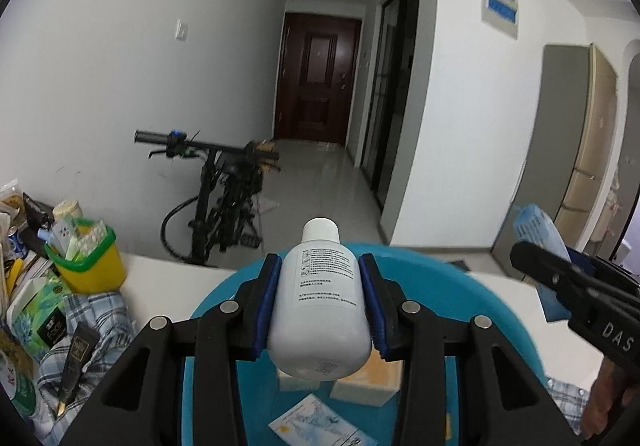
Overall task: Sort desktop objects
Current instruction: 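Carry the white bottle and the wipes pack over the blue basin with both grippers, then lower the white bottle into the basin and open the left gripper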
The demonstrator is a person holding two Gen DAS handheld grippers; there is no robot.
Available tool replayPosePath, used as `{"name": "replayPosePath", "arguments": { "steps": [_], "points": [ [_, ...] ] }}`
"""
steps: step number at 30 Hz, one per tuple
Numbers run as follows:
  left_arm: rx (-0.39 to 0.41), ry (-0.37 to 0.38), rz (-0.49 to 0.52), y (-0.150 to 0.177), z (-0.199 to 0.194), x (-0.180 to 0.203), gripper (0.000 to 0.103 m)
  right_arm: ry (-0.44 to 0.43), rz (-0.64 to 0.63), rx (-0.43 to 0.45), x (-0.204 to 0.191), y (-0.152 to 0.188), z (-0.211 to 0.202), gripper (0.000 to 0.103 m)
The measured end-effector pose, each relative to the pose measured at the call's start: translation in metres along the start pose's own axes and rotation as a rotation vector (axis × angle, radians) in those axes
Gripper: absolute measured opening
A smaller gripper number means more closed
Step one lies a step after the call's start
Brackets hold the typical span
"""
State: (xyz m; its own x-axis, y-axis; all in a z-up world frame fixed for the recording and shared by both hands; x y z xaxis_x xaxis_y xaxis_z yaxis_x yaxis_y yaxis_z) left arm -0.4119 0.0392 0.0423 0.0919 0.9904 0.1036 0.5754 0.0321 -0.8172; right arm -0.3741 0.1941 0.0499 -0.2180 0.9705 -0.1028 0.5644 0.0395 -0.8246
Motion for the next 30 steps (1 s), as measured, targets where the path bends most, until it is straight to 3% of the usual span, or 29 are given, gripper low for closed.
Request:
{"name": "replayPosePath", "arguments": {
  "steps": [3,5,8,15,25,30],
  "points": [
    [-0.072,-0.037,0.026,0.008,0.012,-0.001,0.042,-0.047,0.016,-0.078,-0.001,0.009,0.014,0.039],
    [-0.116,-0.049,0.028,0.015,0.020,-0.002,0.042,-0.034,0.011,-0.113,0.000,0.013,0.022,0.039],
    [-0.189,-0.036,0.027,0.026,0.033,0.000,0.042,-0.006,-0.005,-0.154,0.002,0.020,0.029,0.039],
    [-0.318,-0.011,0.081,0.049,0.053,0.013,0.042,-0.050,-0.006,-0.267,0.005,0.039,0.045,0.039],
    [-0.431,-0.008,0.035,0.068,0.075,0.001,0.042,-0.121,-0.017,-0.423,0.000,0.069,0.074,0.039],
    [-0.444,-0.013,0.031,0.070,0.076,-0.002,0.042,-0.115,-0.009,-0.447,0.004,0.074,0.081,0.039]
  ]
}}
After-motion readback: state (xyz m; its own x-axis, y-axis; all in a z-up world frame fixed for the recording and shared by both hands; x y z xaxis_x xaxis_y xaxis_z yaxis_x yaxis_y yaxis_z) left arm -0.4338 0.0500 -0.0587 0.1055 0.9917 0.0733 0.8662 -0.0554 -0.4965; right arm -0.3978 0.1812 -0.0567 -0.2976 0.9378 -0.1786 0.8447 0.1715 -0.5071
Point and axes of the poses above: each gripper's, at about its wrist camera, not at the fingertips, and z roughly the way its jaws point, x to its right, y to its underside, the point moved 9 cm from there along z, roughly the way its jaws point, and after that the axes turned 7 degrees about -x, right-handed, at the moved point
